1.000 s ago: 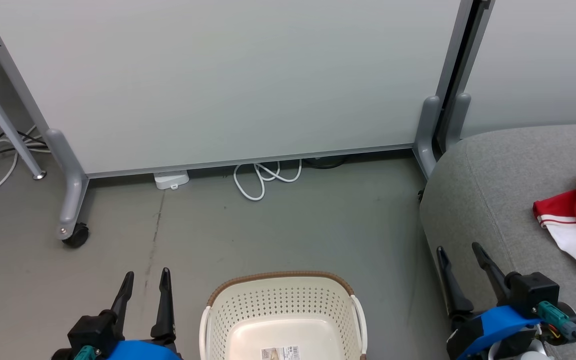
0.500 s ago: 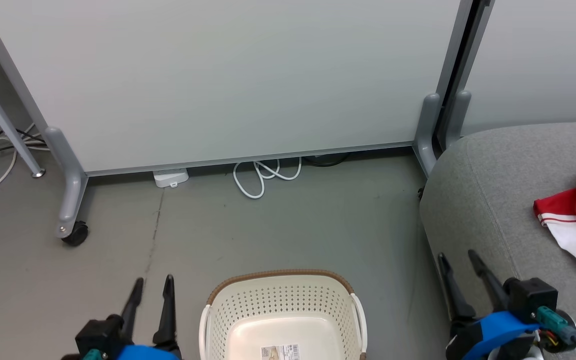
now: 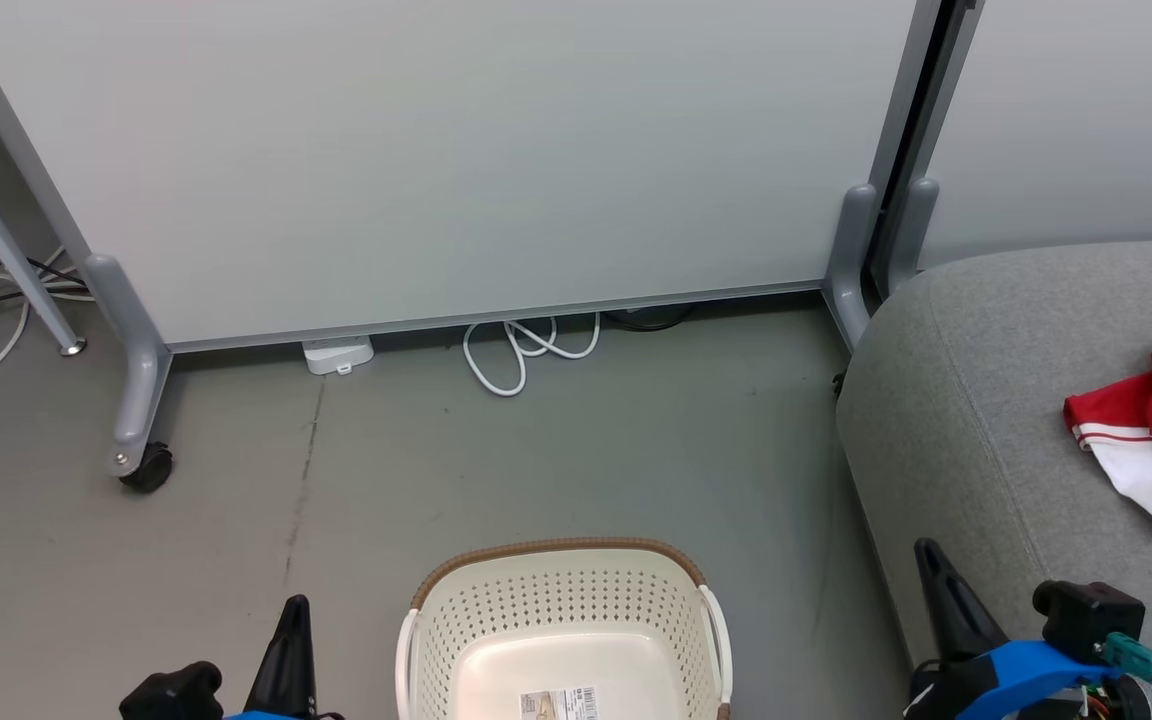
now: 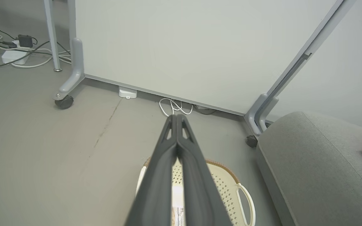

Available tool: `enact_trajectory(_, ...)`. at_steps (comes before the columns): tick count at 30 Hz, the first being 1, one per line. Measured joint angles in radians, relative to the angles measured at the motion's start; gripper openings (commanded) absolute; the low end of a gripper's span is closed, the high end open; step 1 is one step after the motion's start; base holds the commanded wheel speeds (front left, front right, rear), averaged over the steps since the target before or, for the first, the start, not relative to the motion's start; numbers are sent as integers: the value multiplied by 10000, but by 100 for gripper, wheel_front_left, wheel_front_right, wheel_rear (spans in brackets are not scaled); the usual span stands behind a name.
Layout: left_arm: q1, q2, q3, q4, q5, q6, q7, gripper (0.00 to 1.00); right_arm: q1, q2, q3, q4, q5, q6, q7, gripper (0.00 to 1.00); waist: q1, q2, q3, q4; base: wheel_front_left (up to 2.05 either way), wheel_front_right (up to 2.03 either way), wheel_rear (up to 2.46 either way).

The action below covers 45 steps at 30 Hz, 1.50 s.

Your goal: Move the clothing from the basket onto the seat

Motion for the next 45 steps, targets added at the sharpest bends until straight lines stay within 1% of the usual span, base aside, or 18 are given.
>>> enact_trajectory(21,-357,-23,403,-445,-3241,0,853,0,-62,2,-270,-267,3559,0,604,0,0,0,51,-143,0,0,0)
enact_trajectory(45,-700,-35,805,-838,-6153,2,1651,0,-255,2,-531,-481,6717,-2,1147,0,0,0,108,-306,0,0,0)
